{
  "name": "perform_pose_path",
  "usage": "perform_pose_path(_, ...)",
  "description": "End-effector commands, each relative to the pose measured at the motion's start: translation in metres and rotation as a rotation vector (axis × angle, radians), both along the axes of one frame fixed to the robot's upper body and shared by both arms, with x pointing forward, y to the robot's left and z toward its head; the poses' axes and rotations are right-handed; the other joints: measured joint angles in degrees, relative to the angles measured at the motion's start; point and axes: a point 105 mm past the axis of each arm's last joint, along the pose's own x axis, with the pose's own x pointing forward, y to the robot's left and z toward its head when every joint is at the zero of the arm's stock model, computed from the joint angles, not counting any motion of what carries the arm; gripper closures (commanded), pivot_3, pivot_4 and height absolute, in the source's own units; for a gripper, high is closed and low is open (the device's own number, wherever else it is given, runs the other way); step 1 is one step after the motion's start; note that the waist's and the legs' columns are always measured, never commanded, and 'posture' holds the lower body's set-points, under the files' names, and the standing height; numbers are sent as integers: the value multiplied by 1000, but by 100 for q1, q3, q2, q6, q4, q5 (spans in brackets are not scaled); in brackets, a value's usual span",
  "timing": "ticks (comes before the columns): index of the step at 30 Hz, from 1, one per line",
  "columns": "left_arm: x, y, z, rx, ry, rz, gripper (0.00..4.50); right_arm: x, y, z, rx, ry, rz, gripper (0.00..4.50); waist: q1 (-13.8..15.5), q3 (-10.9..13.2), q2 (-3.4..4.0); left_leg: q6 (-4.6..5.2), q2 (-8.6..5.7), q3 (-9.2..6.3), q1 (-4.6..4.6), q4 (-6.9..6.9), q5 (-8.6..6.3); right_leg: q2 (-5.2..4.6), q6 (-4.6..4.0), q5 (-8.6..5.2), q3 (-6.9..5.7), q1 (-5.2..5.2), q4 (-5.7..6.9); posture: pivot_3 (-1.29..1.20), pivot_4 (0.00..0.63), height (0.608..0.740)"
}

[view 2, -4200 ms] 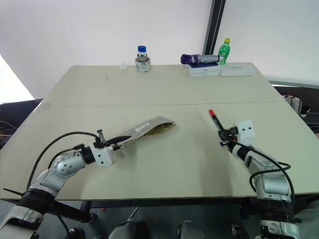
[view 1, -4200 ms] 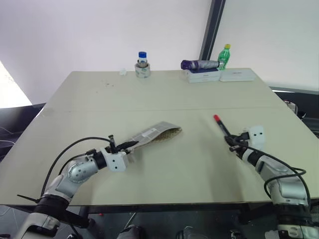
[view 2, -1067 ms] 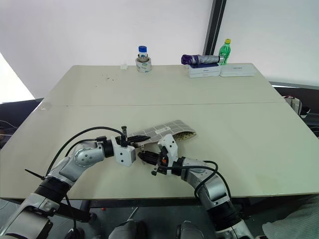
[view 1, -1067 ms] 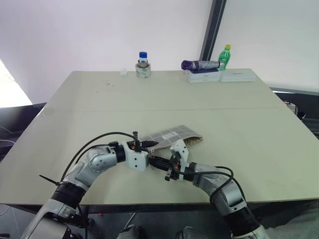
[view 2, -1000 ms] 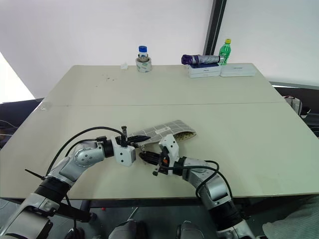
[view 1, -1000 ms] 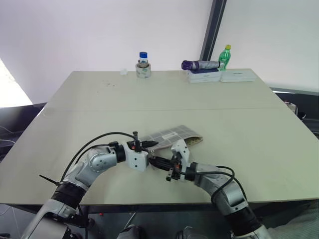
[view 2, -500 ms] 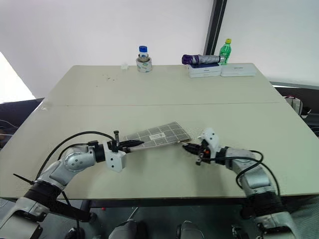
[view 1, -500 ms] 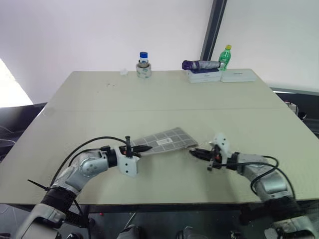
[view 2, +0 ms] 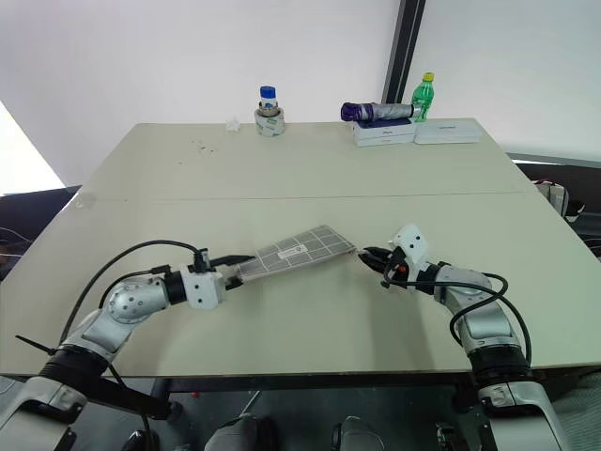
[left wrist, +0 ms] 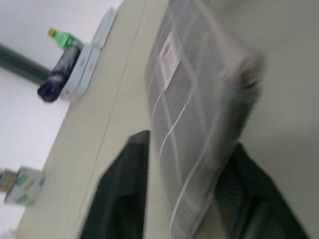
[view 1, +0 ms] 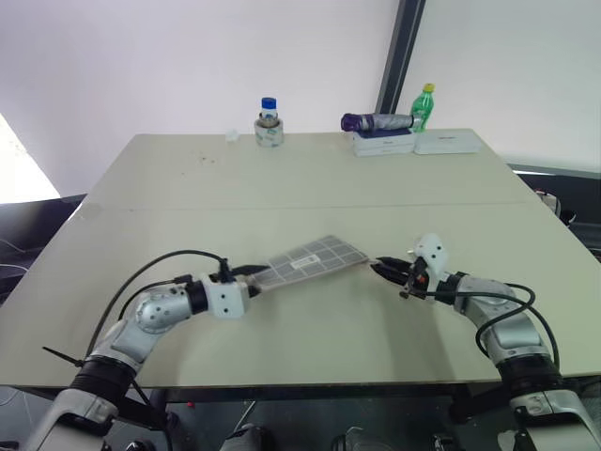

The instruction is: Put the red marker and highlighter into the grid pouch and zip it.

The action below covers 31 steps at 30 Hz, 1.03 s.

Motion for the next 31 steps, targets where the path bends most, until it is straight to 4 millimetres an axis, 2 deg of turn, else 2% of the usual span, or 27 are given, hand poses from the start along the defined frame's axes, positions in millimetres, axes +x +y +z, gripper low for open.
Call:
perform_pose_path(1,1,8,12,-25,-44,23,1013,-1,22,19,51,-80,56,1561,0,0,0,1,0,-1,0,-1,-1,0,0,0,0,1,0,0,150,740)
perform_pose_path(3,-4,17,10,-46,-24,45,14,0,20,15,3,-93,51,511,-1,0,0,0,0,0,0,-1,0,0,0,0,0,0,0,0,150,740)
perform_pose_path(4,-7,23,10,-74,-8,66,0,0,18,15,-16,-105,49,45,-8,0,1,-1,0,0,0,-1,0,0,0,0,0,0,0,0,150,740)
perform_pose_path(9,-27,58,17,-265,96,196,0,-5,0,20,-80,-139,55,45,-21,1,2,-1,2,0,0,-5,0,-7,0,0,3,-3,-1,0,150,740)
perform_pose_path(12,-41,80,24,-365,130,279,0,-10,-21,17,-215,-155,74,45,-14,1,2,7,2,-3,0,-5,-5,-9,0,0,3,-1,-1,0,150,740)
perform_pose_path(16,-54,98,30,-461,187,359,0,-7,-39,35,-138,-170,36,45,-1,2,2,7,-2,-3,2,-3,-5,-14,-1,-1,2,1,-3,0,150,740)
perform_pose_path(20,-64,123,29,-454,197,484,0,-12,-46,50,-70,-167,55,45,-23,2,2,7,0,-5,7,-7,-6,-11,-1,-1,3,4,-3,0,150,740)
perform_pose_path(24,-79,144,23,-407,186,583,0,-22,-55,46,-67,-109,86,45,-27,2,2,7,0,-4,7,-9,-7,-12,-2,-1,3,2,-4,0,150,740)
perform_pose_path(31,-94,174,28,-481,207,666,0,-29,-68,43,-91,-78,77,45,0,2,2,-3,-2,-8,7,-8,-20,-37,-16,-7,-4,-14,-15,0,150,740)
